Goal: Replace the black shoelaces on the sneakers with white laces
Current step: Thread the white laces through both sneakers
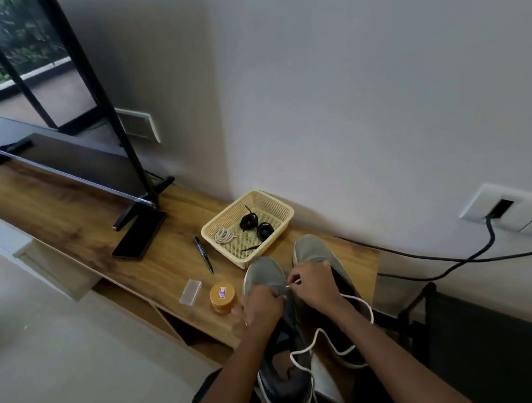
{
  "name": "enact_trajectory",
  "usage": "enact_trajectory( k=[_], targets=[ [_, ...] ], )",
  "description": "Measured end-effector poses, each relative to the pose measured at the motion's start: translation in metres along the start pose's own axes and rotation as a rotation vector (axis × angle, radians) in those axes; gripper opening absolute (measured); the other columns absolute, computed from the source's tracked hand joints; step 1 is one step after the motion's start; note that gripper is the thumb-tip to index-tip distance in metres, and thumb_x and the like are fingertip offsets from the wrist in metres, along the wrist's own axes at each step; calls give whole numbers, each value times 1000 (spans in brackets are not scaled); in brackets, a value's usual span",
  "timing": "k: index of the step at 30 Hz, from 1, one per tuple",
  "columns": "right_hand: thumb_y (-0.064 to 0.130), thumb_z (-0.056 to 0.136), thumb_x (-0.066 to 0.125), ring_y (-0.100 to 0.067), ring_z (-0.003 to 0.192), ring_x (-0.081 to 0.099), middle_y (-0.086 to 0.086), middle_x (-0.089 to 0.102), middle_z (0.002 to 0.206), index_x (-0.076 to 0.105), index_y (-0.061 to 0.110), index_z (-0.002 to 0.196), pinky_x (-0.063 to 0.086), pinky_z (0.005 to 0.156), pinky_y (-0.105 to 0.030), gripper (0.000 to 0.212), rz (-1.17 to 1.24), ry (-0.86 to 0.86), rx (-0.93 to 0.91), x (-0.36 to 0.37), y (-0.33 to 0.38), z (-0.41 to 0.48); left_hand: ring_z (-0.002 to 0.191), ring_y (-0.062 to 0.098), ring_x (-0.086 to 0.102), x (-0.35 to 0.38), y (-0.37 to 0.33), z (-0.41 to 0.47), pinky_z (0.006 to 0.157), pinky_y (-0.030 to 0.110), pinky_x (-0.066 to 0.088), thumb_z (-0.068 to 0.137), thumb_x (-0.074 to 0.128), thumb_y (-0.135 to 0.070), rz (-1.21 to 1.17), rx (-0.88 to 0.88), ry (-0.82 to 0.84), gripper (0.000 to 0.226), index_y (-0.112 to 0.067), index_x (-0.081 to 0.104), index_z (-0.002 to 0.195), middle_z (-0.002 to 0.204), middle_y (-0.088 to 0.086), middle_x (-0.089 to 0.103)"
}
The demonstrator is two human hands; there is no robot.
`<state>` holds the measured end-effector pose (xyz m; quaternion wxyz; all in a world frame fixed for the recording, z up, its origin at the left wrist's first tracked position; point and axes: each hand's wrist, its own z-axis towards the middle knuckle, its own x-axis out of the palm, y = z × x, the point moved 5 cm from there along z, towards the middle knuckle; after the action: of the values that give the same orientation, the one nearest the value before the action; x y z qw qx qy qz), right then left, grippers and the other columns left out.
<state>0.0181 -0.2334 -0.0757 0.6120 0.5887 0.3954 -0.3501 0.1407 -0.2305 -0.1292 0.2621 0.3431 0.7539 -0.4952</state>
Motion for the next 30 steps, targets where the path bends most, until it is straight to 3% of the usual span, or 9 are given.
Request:
enact_trajectory(
  k=[8,11,14,17,20,23,26,28,30],
  targets=[
    [23,89,55,-15,101,55,5,67,101,71,21,90,25,90,-33,16,-68,5,-11,7,-4,3,98,24,61,12,12,5,86,35,51,84,62,-18,-338,-149,20,16,-14,75,92,96,8,70],
    [25,89,57,-15,100,56,6,67,101,71,21,90,26,90,-33,15,-59,26,-34,10,0,4,100,26,60,19,15,7,91,37,49,80,60,-22,-391,-171,35,18,-22,76,88,98,7,71],
    [26,90,55,-15,99,55,6,66,101,69,21,92,25,88,-32,16,-85,37,-50,11,4,4,100,26,60,36,28,23,96,46,44,61,52,-36,-432,-202,31,19,-36,70,64,93,2,71],
    [23,93,49,-18,98,55,3,65,100,68,18,94,27,88,-33,20,-162,37,-105,11,12,1,99,25,60,39,29,25,97,48,43,66,51,-31,-454,-188,37,19,-38,65,56,90,0,71],
    [18,94,43,-21,100,54,-1,63,101,66,13,97,29,91,-36,23,-278,22,-156,13,17,1,100,25,60,37,29,21,98,48,42,69,53,-33,-452,-192,42,16,-34,68,64,92,1,70],
    [7,92,40,-27,102,52,-8,62,105,65,8,100,31,93,-40,26,-429,80,-245,18,22,1,100,22,60,42,31,25,99,50,40,62,43,-44,-422,-175,21,37,-26,71,79,94,-1,69],
    [1,85,54,-28,94,57,-11,64,96,69,5,92,40,91,-39,17,-515,105,-324,20,32,1,97,23,60,43,33,26,98,53,40,69,35,-49,-396,-146,-1,39,-28,68,75,93,0,69],
    [1,64,77,-24,70,62,-8,65,71,71,8,68,50,72,-32,10,-482,107,-342,18,35,3,100,21,60,39,31,22,99,53,39,80,37,-43,-364,-104,0,33,-34,69,81,98,-1,69],
    [3,75,68,-27,78,62,-11,66,78,71,5,79,47,75,-34,5,-481,128,-369,22,36,3,101,20,60,27,23,11,99,51,39,90,42,-27,-323,-60,-14,27,-33,68,88,102,-1,69]
  ],
)
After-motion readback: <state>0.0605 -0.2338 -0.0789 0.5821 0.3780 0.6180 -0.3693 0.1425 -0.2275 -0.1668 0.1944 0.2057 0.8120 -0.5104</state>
